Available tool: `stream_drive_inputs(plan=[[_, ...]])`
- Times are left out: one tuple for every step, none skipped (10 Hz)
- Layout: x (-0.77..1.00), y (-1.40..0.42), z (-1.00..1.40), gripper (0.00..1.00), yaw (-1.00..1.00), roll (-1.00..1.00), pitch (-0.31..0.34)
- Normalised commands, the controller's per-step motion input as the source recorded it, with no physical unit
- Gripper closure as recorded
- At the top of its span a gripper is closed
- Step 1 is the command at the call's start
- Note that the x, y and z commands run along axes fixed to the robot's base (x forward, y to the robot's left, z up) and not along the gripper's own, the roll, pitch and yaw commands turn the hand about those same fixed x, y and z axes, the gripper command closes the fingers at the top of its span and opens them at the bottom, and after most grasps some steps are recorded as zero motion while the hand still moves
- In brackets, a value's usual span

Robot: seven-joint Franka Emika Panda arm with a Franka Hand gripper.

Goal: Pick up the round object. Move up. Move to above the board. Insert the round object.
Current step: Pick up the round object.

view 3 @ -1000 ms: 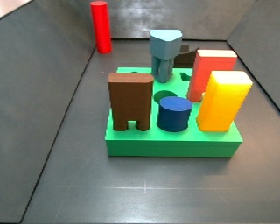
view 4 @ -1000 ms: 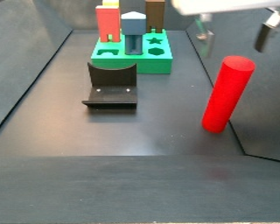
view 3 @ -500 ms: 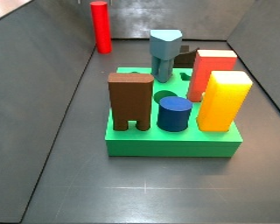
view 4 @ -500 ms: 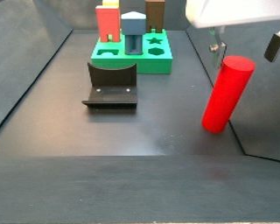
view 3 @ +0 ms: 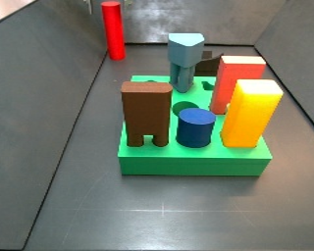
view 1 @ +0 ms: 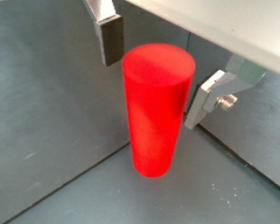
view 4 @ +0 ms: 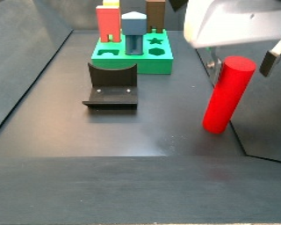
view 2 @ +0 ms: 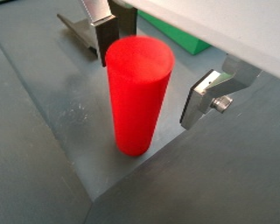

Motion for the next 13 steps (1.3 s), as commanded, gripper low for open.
stream_drive_inputs(plan=[[0.02, 0.06, -0.27, 0.0, 0.0, 0.0, 0.0], [0.0, 0.0, -0.02, 0.0, 0.0, -0.02, 0.0], [0.0, 0.0, 0.0, 0.0, 0.0, 0.0, 0.007], [0.0, 0.0, 0.0, 0.0, 0.0, 0.0, 0.0], [0.0, 0.0, 0.0, 1.0, 0.0, 0.0, 0.0], [0.0, 0.0, 0.0, 1.0, 0.0, 0.0, 0.0], [0.0, 0.0, 0.0, 1.0, 0.0, 0.0, 0.0], [0.0, 0.0, 0.0, 1.0, 0.0, 0.0, 0.0], [0.0, 0.0, 0.0, 1.0, 0.0, 0.0, 0.0], [0.0, 0.0, 0.0, 1.0, 0.0, 0.0, 0.0], [0.0, 0.0, 0.0, 1.0, 0.0, 0.0, 0.0], [0.0, 0.0, 0.0, 1.0, 0.0, 0.0, 0.0], [0.0, 0.0, 0.0, 1.0, 0.0, 0.0, 0.0]])
